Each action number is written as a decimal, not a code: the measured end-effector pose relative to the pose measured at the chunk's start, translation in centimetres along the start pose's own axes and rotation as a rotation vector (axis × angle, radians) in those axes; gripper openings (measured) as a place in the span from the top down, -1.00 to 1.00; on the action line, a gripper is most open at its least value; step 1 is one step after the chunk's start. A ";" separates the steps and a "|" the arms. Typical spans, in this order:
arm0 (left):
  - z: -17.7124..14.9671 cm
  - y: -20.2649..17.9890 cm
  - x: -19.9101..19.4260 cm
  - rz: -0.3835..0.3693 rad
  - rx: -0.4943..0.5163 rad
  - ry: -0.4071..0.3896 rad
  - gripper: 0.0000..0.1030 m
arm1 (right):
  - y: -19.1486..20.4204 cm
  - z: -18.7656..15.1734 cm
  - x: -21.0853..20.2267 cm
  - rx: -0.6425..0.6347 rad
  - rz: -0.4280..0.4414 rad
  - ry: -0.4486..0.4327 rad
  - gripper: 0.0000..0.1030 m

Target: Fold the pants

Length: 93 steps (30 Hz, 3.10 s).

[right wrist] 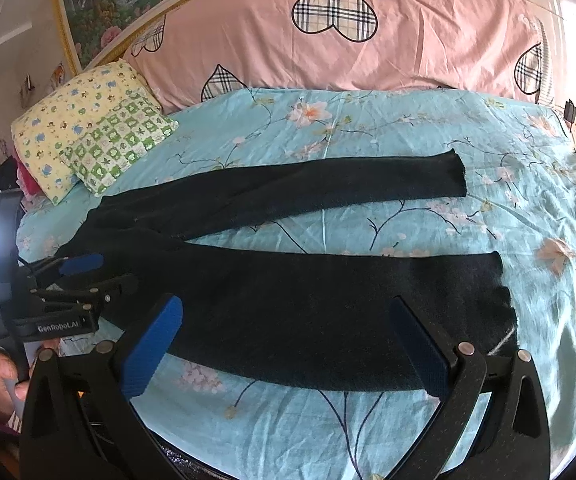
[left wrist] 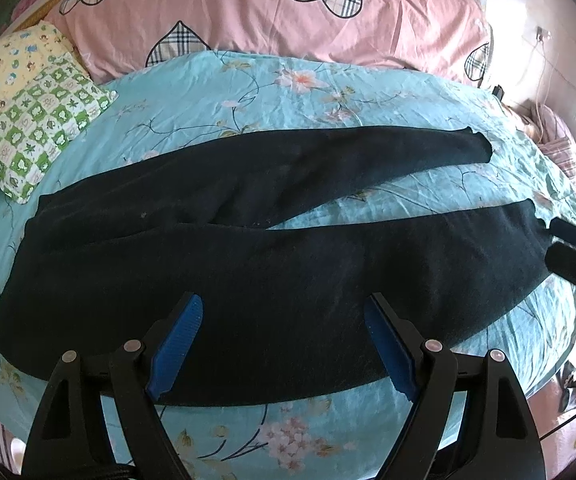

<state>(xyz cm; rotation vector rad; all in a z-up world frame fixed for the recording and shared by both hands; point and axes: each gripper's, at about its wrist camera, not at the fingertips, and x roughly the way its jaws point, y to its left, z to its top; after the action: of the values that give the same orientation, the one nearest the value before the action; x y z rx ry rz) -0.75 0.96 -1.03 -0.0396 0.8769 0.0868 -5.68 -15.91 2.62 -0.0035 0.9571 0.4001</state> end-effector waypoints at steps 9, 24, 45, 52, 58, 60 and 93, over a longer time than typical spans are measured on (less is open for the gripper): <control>0.5 0.7 0.3 -0.017 -0.015 0.002 -0.62 | 0.0 0.5 -0.1 0.017 -0.010 -0.022 -1.00; 1.4 0.4 0.7 -0.035 0.000 -0.006 -0.62 | -0.5 0.8 0.5 0.008 -0.023 -0.008 -1.00; 10.6 -0.6 6.6 -0.122 0.157 0.045 -0.62 | -8.0 7.4 4.0 0.045 -0.053 0.008 -0.97; 14.8 -1.0 10.6 -0.183 0.177 0.089 -0.62 | -11.3 10.2 6.1 0.078 -0.068 0.020 -0.94; 17.2 -1.9 13.7 -0.213 0.225 0.122 -0.62 | -13.9 11.6 8.2 0.122 -0.064 0.049 -0.88; 18.0 -2.2 14.7 -0.235 0.251 0.122 -0.62 | -14.7 12.1 8.8 0.134 -0.068 0.058 -0.85; 18.0 -5.6 13.8 -0.493 0.413 0.263 0.91 | -19.1 14.4 8.7 0.164 0.104 0.141 0.85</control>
<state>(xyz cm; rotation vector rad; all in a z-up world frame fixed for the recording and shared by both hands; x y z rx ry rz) 22.37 -2.57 -0.18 0.1222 1.1100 -0.5717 16.55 -28.18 0.83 0.1693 1.1302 0.4202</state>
